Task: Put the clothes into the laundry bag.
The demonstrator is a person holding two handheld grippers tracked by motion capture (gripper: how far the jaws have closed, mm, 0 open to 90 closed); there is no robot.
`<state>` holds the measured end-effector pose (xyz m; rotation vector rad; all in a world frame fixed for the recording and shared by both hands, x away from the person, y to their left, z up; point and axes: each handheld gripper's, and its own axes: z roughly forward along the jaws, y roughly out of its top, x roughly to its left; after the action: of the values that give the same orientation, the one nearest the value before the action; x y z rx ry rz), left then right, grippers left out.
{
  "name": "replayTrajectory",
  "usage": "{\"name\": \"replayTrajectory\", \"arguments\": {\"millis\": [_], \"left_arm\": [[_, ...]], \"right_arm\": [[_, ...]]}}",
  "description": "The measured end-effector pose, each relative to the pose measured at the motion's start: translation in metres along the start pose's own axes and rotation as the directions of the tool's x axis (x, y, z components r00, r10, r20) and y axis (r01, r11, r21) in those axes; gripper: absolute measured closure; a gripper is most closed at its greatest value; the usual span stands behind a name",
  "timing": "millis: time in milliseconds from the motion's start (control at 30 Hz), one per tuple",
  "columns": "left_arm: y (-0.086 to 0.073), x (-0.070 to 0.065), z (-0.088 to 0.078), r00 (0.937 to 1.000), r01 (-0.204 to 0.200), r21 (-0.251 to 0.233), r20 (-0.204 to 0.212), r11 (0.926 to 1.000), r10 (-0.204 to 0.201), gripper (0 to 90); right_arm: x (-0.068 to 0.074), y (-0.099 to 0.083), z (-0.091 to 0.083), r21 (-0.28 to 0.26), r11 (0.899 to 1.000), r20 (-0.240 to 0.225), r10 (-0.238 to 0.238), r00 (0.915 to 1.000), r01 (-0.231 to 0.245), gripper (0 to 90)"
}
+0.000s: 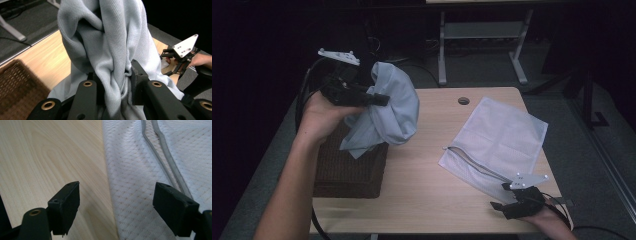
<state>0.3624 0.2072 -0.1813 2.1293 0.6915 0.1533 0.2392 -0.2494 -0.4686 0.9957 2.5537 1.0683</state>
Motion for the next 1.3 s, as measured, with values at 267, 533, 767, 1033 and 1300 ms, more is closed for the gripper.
{"name": "replayTrajectory", "arguments": {"millis": [267, 533, 767, 1033, 1300], "left_arm": [[0.006, -0.020, 0.027, 0.9962, -0.044, 0.011, 0.076, 0.9990, 0.043, 71.5], [-0.005, -0.032, 0.055, 0.9914, -0.061, 0.053, 0.119, 0.9967, 0.054, 71.4], [-0.025, -0.035, 0.069, 0.9895, -0.050, 0.083, 0.140, 0.9953, 0.038, 71.4], [-0.056, -0.037, 0.084, 0.9938, -0.019, 0.120, 0.111, 0.9926, 0.005, 71.4], [-0.082, -0.038, 0.120, 0.9949, 0.008, 0.162, 0.098, 0.9868, -0.024, 71.3]], "right_arm": [[0.000, 0.000, -0.001, -0.002, 1.000, 0.000, -0.001, 1.0000, 0.001, 20.7], [0.000, 0.000, -0.001, -0.006, 1.000, 0.000, -0.001, 1.0000, 0.001, 20.7], [0.000, 0.000, -0.002, -0.006, 1.000, 0.001, 0.001, 1.0000, -0.001, 20.7], [0.002, 0.000, 0.000, -0.003, 1.000, -0.003, -0.005, 1.0000, 0.005, 20.7], [0.001, 0.001, -0.001, -0.005, 1.000, -0.001, -0.003, 1.0000, 0.003, 21.0]]}}
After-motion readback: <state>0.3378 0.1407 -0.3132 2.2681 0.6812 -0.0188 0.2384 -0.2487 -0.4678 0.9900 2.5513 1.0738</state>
